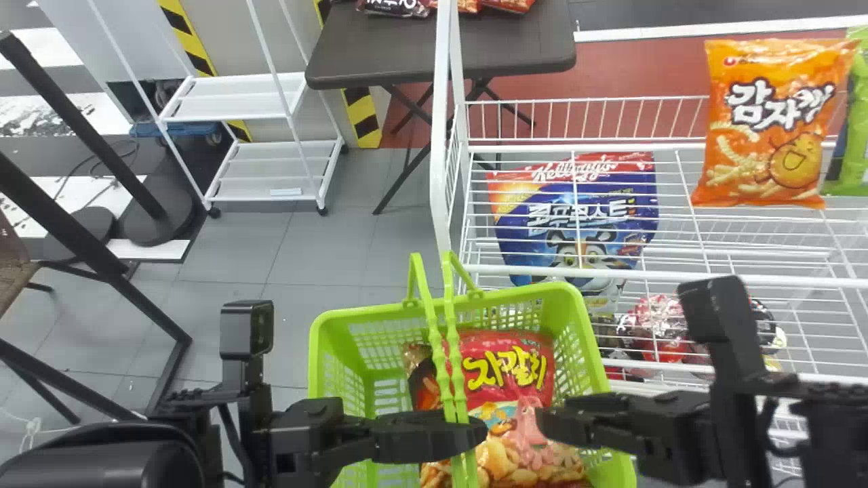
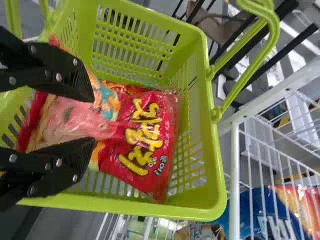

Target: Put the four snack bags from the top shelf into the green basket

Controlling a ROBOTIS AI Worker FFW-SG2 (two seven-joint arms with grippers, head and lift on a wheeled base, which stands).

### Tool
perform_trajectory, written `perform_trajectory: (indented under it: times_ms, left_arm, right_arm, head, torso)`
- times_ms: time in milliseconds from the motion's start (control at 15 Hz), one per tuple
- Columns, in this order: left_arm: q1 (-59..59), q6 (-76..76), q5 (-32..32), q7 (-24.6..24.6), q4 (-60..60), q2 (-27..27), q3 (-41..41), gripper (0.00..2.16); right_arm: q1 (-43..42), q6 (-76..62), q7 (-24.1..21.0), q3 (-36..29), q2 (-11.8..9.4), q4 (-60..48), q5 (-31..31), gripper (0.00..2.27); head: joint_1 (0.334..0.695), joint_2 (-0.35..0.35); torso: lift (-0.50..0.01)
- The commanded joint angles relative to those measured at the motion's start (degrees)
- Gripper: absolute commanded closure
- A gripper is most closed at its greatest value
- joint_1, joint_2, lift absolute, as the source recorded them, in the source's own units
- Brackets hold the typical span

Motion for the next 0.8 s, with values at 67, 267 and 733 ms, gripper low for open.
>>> perform_trajectory:
  times_ms: [67, 267, 733]
  left_arm:
    - [0.1, 0.2, 0.1, -0.7, -0.3, 0.3, 0.1, 2.15]
    - [0.2, 0.2, 0.1, -0.7, -0.5, 0.3, 0.1, 2.15]
    - [0.1, 0.2, -0.3, -0.7, 0.2, 0.1, 0.4, 2.15]
  right_arm:
    - [-4.4, -9.5, 0.0, -10.4, 0.0, -0.2, -0.7, 0.07]
    - [-11.5, -24.5, 0.0, -14.4, -0.8, 10.6, 5.8, 0.07]
    - [-32.7, -46.1, -0.4, -13.7, -1.0, 48.8, 18.5, 0.08]
  head:
    - [0.695, 0.119]
    - [0.695, -0.044]
    - [0.695, -0.222]
  torso:
    - [-0.004]
    - [-0.004]
    - [-0.004]
